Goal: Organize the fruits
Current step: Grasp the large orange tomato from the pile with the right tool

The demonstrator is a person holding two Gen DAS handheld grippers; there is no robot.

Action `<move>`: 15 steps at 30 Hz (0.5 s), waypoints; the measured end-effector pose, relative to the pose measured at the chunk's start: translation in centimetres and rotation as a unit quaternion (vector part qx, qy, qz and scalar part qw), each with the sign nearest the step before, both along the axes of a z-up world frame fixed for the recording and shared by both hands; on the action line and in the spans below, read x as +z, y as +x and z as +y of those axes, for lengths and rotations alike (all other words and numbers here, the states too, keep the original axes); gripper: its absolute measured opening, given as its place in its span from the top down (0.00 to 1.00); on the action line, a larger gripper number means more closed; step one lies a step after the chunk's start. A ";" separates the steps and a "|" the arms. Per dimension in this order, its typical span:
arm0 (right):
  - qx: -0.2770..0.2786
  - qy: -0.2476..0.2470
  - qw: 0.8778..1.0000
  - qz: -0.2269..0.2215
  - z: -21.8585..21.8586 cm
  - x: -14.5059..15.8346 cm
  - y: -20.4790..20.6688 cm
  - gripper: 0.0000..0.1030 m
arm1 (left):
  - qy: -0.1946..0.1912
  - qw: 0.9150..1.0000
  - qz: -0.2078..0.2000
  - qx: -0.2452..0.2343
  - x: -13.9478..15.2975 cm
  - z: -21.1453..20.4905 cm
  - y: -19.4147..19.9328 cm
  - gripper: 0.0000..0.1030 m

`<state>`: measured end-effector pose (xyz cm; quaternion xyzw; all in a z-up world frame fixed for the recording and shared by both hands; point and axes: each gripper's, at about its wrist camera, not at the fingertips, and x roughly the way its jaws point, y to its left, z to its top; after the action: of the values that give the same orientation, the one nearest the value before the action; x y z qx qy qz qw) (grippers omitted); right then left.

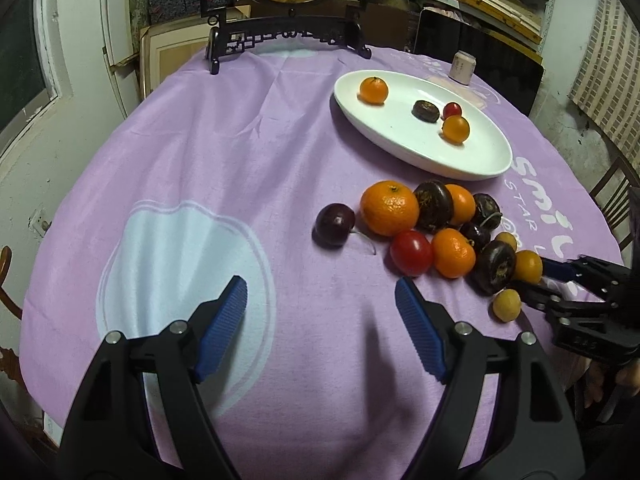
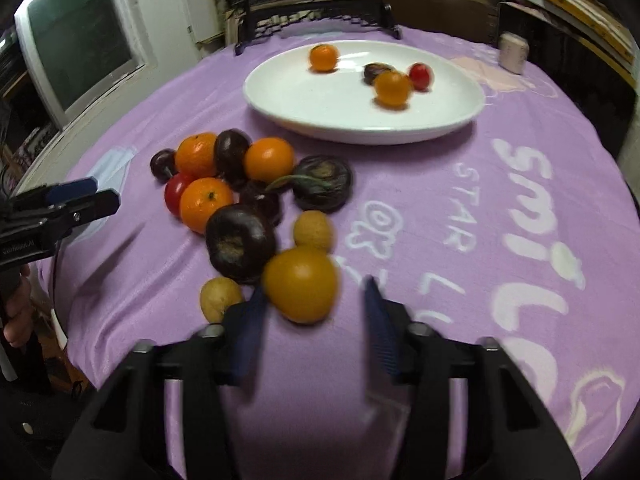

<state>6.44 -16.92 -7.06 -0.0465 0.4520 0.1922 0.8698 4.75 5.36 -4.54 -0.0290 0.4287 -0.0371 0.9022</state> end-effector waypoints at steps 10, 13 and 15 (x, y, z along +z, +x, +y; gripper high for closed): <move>-0.025 0.014 0.999 0.022 -1.7 0.5 -0.1 0.65 | 0.035 0.999 0.028 0.024 -2.6 0.4 4.2 0.26; -0.027 0.025 0.999 0.026 -2.1 0.6 -0.4 0.65 | 0.050 0.998 0.024 0.018 -2.9 -0.3 5.4 0.27; -0.028 0.027 0.999 0.025 -2.2 0.8 -0.5 0.65 | 0.051 0.998 0.020 0.014 -2.9 -0.8 6.1 0.33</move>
<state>5.93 -19.13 -6.30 -0.0052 0.4694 0.1815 0.8641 10.87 4.58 -7.48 0.0107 0.4477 -0.0017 0.8941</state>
